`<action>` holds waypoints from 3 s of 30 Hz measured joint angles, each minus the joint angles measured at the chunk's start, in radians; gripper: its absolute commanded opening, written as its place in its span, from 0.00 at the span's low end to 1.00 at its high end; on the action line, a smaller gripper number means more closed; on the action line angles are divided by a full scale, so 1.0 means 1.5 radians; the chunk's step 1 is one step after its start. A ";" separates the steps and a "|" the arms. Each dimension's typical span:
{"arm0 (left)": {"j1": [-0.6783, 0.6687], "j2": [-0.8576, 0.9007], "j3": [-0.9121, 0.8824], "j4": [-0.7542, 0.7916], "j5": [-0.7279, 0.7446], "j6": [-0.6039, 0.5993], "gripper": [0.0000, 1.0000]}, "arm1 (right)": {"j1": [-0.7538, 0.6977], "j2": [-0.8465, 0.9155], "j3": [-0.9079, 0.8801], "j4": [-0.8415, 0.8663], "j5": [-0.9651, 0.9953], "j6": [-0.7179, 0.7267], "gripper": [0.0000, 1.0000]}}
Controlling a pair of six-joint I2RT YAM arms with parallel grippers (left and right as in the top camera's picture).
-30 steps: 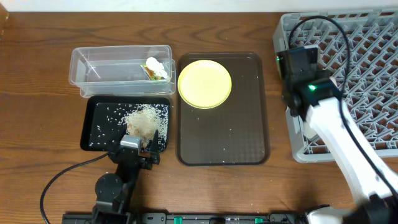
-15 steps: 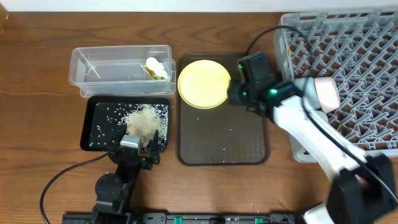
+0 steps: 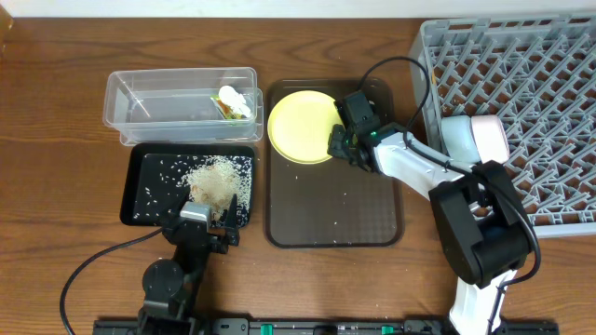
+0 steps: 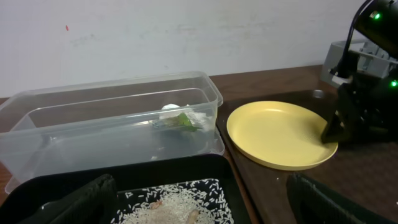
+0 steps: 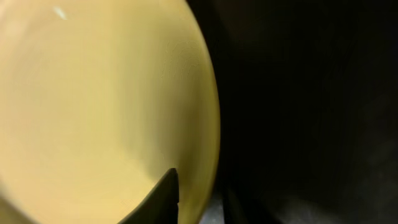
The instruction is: Sort waste into correct bins and load items into the dishwasher rack
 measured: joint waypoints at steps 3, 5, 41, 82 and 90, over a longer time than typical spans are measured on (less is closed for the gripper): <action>0.000 0.000 0.000 0.000 0.000 0.000 0.89 | -0.006 -0.004 0.003 -0.021 -0.001 0.006 0.01; 0.000 0.000 0.000 0.000 0.000 0.000 0.90 | -0.014 -0.015 0.003 -0.046 -0.004 0.005 0.01; 0.000 0.000 0.000 0.000 0.000 0.000 0.90 | -0.346 -0.407 -0.010 -0.041 0.783 -0.652 0.01; 0.000 0.000 0.000 0.000 0.000 0.000 0.90 | 0.069 -0.512 -0.008 -0.116 0.639 -0.694 0.99; 0.000 0.000 0.000 0.000 0.000 0.000 0.90 | 0.160 -0.622 -0.007 -0.289 0.230 -0.446 0.99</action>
